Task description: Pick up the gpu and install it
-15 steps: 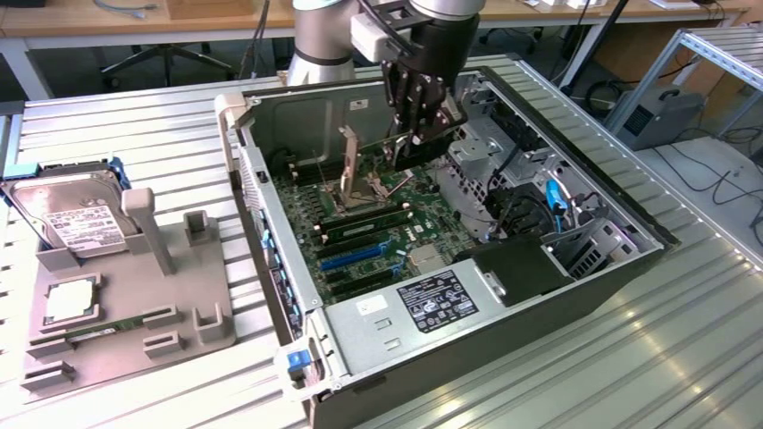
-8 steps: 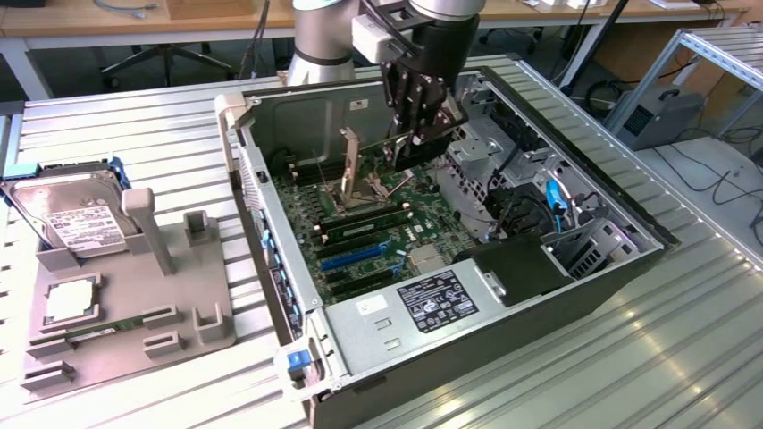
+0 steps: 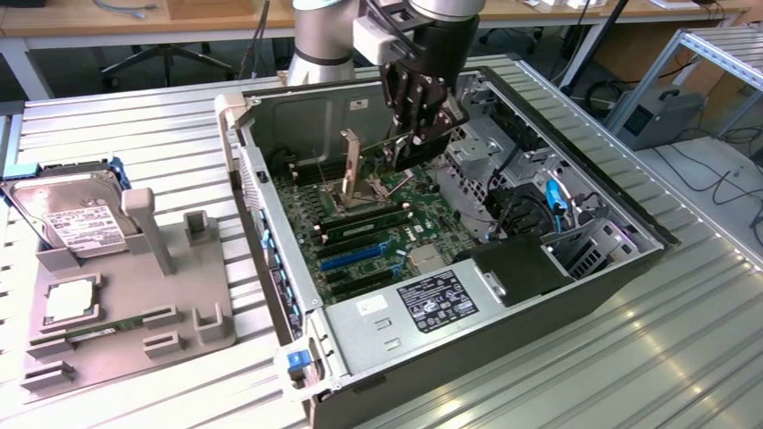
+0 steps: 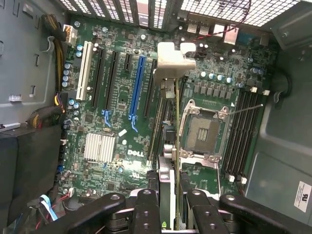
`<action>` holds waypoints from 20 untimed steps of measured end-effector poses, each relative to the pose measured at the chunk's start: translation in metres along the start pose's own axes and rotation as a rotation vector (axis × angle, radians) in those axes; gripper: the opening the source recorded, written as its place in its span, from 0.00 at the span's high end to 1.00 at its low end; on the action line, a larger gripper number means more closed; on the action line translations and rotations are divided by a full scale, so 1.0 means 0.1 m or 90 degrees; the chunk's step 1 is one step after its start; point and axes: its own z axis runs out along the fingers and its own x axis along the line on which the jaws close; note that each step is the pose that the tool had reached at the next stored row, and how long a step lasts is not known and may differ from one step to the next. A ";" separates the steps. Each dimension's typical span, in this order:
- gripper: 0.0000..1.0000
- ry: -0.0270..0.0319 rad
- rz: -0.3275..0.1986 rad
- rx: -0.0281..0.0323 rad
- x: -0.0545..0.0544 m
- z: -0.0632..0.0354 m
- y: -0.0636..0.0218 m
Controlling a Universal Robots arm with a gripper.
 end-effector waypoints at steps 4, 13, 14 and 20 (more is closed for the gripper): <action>0.73 -0.0003 -0.009 -0.0002 0.00 0.001 0.000; 0.73 -0.0011 -0.028 -0.0008 0.00 0.004 0.000; 0.73 -0.0012 -0.031 -0.0008 0.00 0.005 0.000; 0.73 -0.0016 -0.047 -0.0013 0.00 0.007 0.000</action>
